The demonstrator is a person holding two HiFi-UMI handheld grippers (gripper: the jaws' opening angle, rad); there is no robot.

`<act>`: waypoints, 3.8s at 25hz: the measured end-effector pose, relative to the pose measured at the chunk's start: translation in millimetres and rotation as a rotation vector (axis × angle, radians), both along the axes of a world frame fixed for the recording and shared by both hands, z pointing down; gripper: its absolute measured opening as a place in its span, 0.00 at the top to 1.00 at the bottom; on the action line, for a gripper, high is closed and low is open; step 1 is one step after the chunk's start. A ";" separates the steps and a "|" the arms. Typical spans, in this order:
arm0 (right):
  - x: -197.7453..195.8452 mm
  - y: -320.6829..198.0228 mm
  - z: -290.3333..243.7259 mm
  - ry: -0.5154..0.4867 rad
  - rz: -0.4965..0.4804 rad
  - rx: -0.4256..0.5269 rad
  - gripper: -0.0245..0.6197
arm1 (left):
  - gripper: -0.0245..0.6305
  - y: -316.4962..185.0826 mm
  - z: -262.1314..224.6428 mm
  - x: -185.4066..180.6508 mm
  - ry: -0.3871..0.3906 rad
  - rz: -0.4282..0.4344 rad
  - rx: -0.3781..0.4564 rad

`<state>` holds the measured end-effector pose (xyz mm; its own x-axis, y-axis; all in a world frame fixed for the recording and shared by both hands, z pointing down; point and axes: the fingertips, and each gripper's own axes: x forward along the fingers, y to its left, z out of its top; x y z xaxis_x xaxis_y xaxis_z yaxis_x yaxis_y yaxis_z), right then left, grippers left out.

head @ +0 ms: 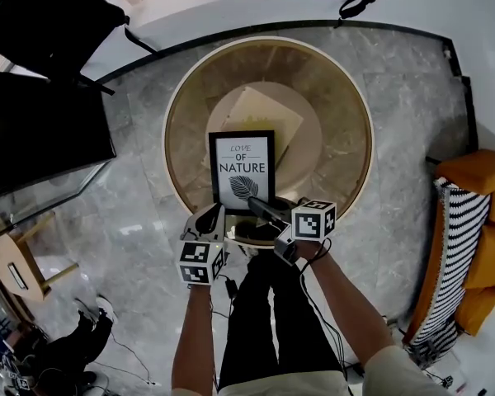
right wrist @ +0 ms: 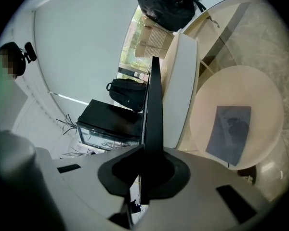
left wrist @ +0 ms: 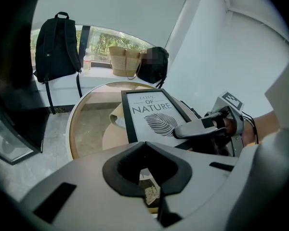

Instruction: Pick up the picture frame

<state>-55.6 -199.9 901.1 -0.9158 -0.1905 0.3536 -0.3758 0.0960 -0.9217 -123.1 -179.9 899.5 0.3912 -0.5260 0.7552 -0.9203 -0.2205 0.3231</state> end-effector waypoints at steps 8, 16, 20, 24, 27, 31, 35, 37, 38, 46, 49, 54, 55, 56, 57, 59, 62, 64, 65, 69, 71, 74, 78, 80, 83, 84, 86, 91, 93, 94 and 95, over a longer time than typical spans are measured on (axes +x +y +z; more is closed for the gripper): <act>15.0 -0.1 -1.1 -0.011 0.066 -0.041 0.88 | 0.93 -3.7 -5.3 12.6 0.006 0.020 0.008; 33.1 9.2 8.3 -0.047 0.110 -0.093 0.88 | 0.93 -5.3 -5.8 27.7 0.004 0.041 0.019; 42.0 16.5 13.8 -0.081 0.138 -0.114 0.88 | 0.93 1.9 -4.1 34.9 0.005 0.052 0.013; 47.1 19.4 14.3 -0.099 0.155 -0.118 0.88 | 0.93 7.3 -4.5 40.3 0.009 0.066 0.014; 49.9 22.4 16.6 -0.104 0.168 -0.121 0.87 | 0.93 10.8 -3.7 42.1 0.008 0.078 0.016; 55.8 25.3 17.8 -0.114 0.190 -0.116 0.87 | 0.93 12.1 -5.3 45.7 0.011 0.089 0.027; 59.1 32.6 15.7 -0.111 0.209 -0.119 0.87 | 0.93 17.6 -8.2 47.5 0.014 0.102 0.028; 61.1 36.4 12.4 -0.104 0.213 -0.116 0.87 | 0.93 19.0 -11.6 49.0 0.017 0.109 0.030; 62.1 37.2 10.8 -0.098 0.214 -0.113 0.87 | 0.93 18.5 -13.7 49.6 0.018 0.112 0.033; 62.4 44.6 -19.4 -0.004 0.209 -0.112 0.90 | 0.93 14.7 -48.8 55.4 0.028 0.138 0.054; 62.4 44.7 -29.6 0.025 0.220 -0.127 0.90 | 0.93 16.4 -62.5 57.2 0.029 0.139 0.056; 64.8 49.6 -44.0 0.083 0.241 -0.146 0.90 | 0.93 23.8 -82.2 59.3 0.034 0.145 0.056; 66.0 51.5 -46.3 0.097 0.244 -0.149 0.90 | 0.93 26.0 -86.2 59.6 0.035 0.147 0.055; 67.5 53.6 -48.3 0.111 0.248 -0.153 0.90 | 0.93 28.5 -90.3 59.9 0.037 0.148 0.054; 69.2 55.8 -50.3 0.121 0.253 -0.160 0.90 | 0.93 31.2 -94.5 60.1 0.038 0.151 0.054; 72.8 60.1 -54.8 0.140 0.266 -0.174 0.90 | 0.93 37.0 -102.2 59.1 0.038 0.156 0.054; 79.0 64.7 -62.8 0.179 0.274 -0.183 0.90 | 0.93 45.5 -111.5 54.2 0.036 0.156 0.046; 83.8 64.9 -71.0 0.198 0.271 -0.174 0.90 | 0.93 50.5 -117.6 51.8 0.036 0.158 0.040; 85.6 63.5 -76.4 0.211 0.261 -0.159 0.90 | 0.93 52.0 -121.2 50.6 0.037 0.159 0.038; 86.0 58.0 -104.6 0.267 0.197 -0.075 0.90 | 0.93 56.2 -136.3 46.5 0.047 0.142 0.043; 84.7 56.6 -119.5 0.284 0.181 -0.029 0.90 | 0.93 59.5 -141.7 47.5 0.055 0.131 0.048; 81.7 57.6 -141.1 0.292 0.180 0.023 0.90 | 0.93 64.7 -154.5 53.4 0.069 0.125 0.058; 75.4 65.5 -169.1 0.293 0.194 0.056 0.90 | 0.93 67.5 -182.0 57.9 0.089 0.116 0.076; 73.1 73.1 -184.4 0.291 0.202 0.067 0.90 | 0.93 69.6 -199.0 57.6 0.095 0.106 0.084; 69.8 83.9 -208.8 0.293 0.210 0.089 0.90 | 0.93 73.1 -226.0 55.0 0.098 0.104 0.102; 68.3 86.8 -217.1 0.290 0.213 0.098 0.90 | 0.93 74.4 -234.1 53.8 0.096 0.107 0.111; 65.7 90.4 -232.9 0.269 0.225 0.114 0.90 | 0.93 75.8 -247.2 51.5 0.092 0.111 0.127; 66.2 97.2 -265.4 0.210 0.288 0.123 0.90 | 0.93 81.4 -276.1 47.4 0.101 0.084 0.153; 66.2 97.5 -277.3 0.216 0.295 0.137 0.90 | 0.93 82.7 -291.1 46.1 0.115 0.061 0.167; 66.8 97.3 -283.3 0.224 0.292 0.146 0.90 | 0.93 82.7 -299.6 47.2 0.120 0.056 0.177; 67.8 98.3 -289.0 0.233 0.287 0.154 0.90 | 0.93 83.3 -308.3 49.6 0.122 0.055 0.187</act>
